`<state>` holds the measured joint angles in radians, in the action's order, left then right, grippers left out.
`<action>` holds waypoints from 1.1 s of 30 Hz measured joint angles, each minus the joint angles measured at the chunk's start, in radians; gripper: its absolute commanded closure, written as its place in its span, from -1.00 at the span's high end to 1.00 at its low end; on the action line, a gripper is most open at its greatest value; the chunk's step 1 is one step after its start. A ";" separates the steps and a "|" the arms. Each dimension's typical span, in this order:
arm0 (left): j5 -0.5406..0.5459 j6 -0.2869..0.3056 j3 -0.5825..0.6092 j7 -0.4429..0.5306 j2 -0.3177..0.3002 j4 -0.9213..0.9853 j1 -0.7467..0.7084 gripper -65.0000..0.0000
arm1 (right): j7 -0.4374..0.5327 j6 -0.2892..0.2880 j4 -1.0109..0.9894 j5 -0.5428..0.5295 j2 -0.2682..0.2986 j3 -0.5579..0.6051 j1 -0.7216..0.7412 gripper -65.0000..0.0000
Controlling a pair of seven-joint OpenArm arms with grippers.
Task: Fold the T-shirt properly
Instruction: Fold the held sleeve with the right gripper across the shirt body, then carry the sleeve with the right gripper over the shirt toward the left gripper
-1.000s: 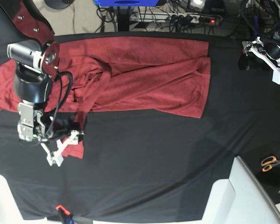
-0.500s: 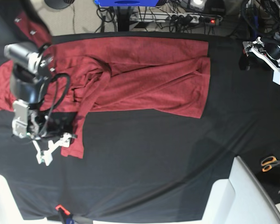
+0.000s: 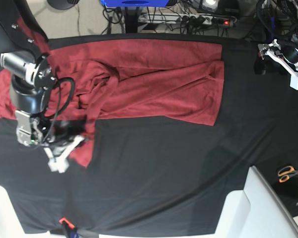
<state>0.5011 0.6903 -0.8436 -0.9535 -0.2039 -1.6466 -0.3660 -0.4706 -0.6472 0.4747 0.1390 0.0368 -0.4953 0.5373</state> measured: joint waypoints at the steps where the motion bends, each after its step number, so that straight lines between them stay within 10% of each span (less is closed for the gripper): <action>1: 0.000 0.000 0.000 0.000 -0.001 0.000 0.000 0.71 | -0.029 -0.020 0.045 0.004 -0.013 0.000 -0.017 -1.00; 15: 0.002 0.000 0.003 0.001 -0.001 0.006 0.006 0.71 | -0.291 -0.052 1.073 0.000 -0.137 0.358 -0.500 -1.00; 33: 0.000 0.000 0.004 0.000 -0.002 0.035 0.011 0.71 | -0.369 -0.050 1.402 -0.107 -0.122 0.762 -0.782 -1.00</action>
<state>0.5007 0.6903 -0.8398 -0.9531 -0.2054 -1.6119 -0.3550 -0.8391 -0.6971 1.8767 0.0322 -0.0856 0.2668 -0.2447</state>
